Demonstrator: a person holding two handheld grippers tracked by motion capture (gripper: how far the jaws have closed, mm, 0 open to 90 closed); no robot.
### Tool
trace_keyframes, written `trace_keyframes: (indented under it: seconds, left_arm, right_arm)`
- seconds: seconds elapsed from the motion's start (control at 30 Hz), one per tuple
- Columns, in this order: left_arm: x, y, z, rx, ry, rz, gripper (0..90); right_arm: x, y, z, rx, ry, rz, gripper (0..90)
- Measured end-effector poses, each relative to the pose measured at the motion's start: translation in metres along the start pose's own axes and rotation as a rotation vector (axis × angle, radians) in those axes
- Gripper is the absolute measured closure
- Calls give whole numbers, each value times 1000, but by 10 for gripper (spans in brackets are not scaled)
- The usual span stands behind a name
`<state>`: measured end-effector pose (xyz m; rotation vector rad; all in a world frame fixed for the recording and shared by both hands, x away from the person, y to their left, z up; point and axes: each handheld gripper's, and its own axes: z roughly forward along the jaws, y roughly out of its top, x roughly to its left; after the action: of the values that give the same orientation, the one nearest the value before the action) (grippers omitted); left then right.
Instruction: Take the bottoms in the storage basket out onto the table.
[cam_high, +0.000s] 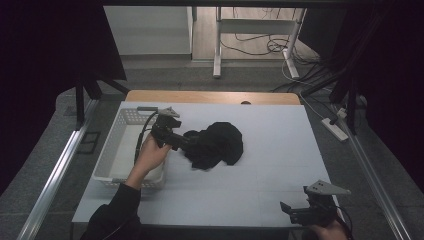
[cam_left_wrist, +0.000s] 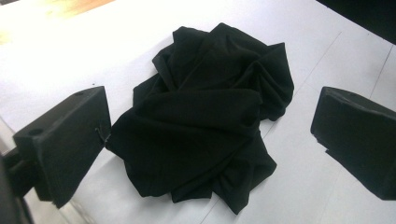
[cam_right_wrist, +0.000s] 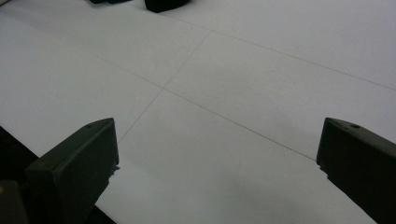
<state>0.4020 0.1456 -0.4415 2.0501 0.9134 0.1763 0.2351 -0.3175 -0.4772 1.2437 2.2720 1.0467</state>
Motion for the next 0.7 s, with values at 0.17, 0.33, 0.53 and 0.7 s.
trace_keyframes:
  seconds: [0.17,0.33,0.53,0.7]
  left_arm:
    - [-1,-2,-4,-2,2,-7,0]
    - [-2,-7,-10,-5,16,-10,0]
    - [-2,-12,-15,-5,22,-23,0]
    - [-3,-15,-20,-3,27,-23,0]
  right_arm:
    - [0,0,0,-4,2,0,0]
    - [0,0,0,-4,2,0,0]
    - [0,0,-1,-5,2,-1,0]
    - [0,0,-1,-5,3,-2,0]
